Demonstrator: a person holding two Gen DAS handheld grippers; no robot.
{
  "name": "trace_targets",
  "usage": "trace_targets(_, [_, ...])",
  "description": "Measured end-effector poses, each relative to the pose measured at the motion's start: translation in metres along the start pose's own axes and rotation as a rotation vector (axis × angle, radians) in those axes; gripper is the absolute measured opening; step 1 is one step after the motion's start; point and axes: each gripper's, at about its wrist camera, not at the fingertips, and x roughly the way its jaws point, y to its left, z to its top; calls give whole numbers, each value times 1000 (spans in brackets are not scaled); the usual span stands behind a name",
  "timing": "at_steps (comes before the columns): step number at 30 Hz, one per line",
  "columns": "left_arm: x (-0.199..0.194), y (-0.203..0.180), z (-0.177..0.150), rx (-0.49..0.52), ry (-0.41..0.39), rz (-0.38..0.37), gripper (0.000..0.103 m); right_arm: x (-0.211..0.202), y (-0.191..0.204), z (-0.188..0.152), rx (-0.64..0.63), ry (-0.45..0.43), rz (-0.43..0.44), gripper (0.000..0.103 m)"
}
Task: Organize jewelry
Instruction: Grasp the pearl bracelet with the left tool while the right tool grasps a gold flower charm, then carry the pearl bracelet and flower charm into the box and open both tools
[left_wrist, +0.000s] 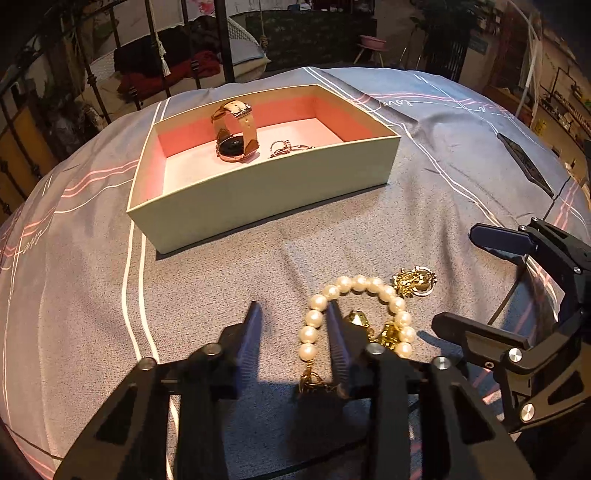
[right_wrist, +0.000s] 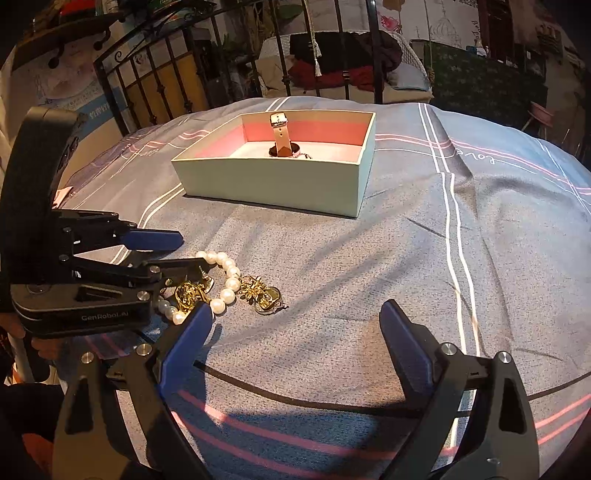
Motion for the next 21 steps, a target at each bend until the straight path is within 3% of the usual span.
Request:
trace_targets(2, [-2, -1, 0, -4, -9, -26, 9, 3, 3, 3, -18, 11, 6, 84])
trace_targets(5, [-13, 8, 1, -80, -67, -100, 9, 6, 6, 8, -47, 22, 6, 62])
trace_targets(12, [-28, 24, 8, -182, -108, -124, 9, 16, 24, 19, -150, 24, 32, 60])
trace_targets(17, [-33, 30, 8, -218, -111, -129, 9, 26, 35, 22, -217, 65, 23, 19])
trace_targets(21, [-39, 34, 9, -241, -124, -150, 9, 17, 33, 23, -197, 30, 29, 17])
